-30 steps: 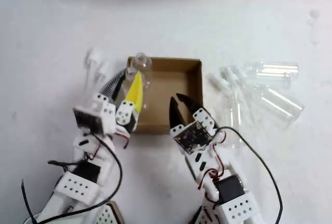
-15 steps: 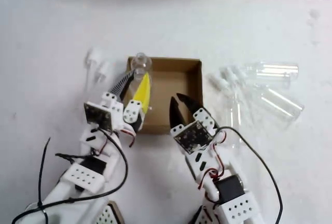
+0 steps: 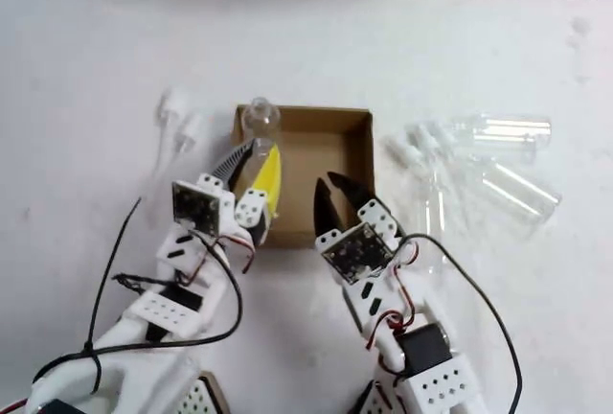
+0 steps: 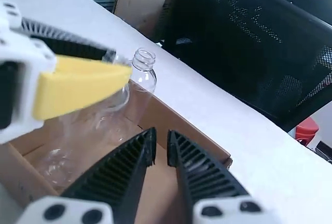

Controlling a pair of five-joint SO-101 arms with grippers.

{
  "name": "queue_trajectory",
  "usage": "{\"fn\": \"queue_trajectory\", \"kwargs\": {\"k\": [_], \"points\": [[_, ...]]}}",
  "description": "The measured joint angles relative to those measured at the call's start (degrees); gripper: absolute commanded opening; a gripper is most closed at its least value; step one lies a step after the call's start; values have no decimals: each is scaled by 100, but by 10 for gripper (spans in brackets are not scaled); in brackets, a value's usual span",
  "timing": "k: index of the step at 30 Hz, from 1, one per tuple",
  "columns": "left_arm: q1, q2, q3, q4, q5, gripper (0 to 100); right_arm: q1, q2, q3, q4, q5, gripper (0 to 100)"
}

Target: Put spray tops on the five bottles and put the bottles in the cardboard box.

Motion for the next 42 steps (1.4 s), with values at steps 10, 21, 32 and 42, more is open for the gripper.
{"fn": "queue_trajectory", "kwargs": {"k": [10, 21, 32, 42], "points": [[-9, 62, 220, -589, -510, 27, -9, 0, 0, -9, 0, 28], [-18, 62, 229, -440, -554, 27, -9, 0, 0, -9, 0, 28], [-237, 62, 229, -440, -563, 28, -9, 0, 0, -9, 0, 28], [-255, 62, 255, -440, -545, 28, -9, 0, 0, -9, 0, 29]]}}
